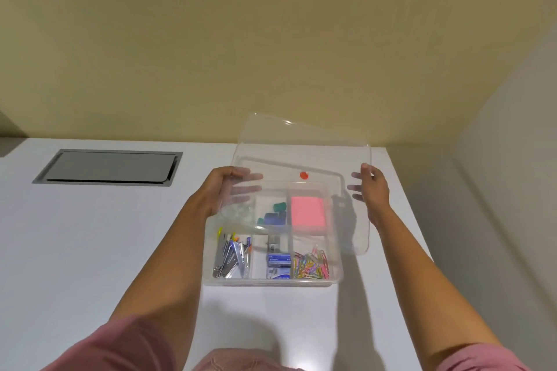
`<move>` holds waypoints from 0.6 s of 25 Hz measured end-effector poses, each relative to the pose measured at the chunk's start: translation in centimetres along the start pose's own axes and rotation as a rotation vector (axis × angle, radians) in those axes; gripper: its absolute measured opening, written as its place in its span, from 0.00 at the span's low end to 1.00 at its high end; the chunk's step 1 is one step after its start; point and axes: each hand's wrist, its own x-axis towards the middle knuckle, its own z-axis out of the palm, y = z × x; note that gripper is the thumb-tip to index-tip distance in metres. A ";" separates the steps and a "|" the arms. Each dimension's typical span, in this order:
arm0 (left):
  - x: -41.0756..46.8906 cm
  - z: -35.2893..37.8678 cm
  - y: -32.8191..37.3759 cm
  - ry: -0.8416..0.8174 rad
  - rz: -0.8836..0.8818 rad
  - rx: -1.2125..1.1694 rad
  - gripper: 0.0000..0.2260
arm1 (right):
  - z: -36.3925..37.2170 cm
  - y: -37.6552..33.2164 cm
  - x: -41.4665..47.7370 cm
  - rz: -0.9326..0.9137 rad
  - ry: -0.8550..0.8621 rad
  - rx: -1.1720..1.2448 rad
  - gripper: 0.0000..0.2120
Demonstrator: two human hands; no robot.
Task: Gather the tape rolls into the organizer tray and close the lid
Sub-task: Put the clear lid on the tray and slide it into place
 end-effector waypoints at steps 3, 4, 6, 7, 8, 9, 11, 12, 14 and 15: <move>0.0 -2.0 -0.9 0.135 -0.029 0.237 0.17 | 2.6 0.4 -1.1 -0.066 -0.002 -0.096 0.17; 0.2 -2.4 -1.2 0.199 -0.006 0.268 0.19 | 3.3 0.7 -1.4 -0.079 -0.007 -0.135 0.17; 0.7 -3.3 -1.7 0.289 0.060 0.272 0.18 | 4.4 1.5 -1.4 -0.078 0.004 -0.200 0.19; 0.9 -3.6 -2.0 0.320 0.101 0.254 0.16 | 4.7 1.9 -1.4 -0.072 0.010 -0.234 0.19; 1.2 -4.0 -2.2 0.354 0.140 0.236 0.15 | 5.0 2.4 -1.5 -0.064 0.006 -0.266 0.20; 1.4 -4.3 -2.4 0.389 0.170 0.229 0.14 | 5.1 2.9 -1.6 -0.055 -0.002 -0.298 0.20; 1.9 -4.8 -3.4 0.448 0.197 0.278 0.14 | 5.4 4.0 -1.7 -0.038 -0.009 -0.373 0.19; 2.3 -5.0 -4.1 0.471 0.198 0.329 0.14 | 5.5 4.5 -1.6 -0.029 0.000 -0.415 0.19; 3.0 -5.4 -5.4 0.540 0.178 0.446 0.13 | 5.9 5.5 -1.1 -0.013 0.035 -0.505 0.19; 3.4 -5.5 -5.9 0.579 0.167 0.518 0.13 | 6.0 5.7 -0.6 -0.008 0.054 -0.552 0.19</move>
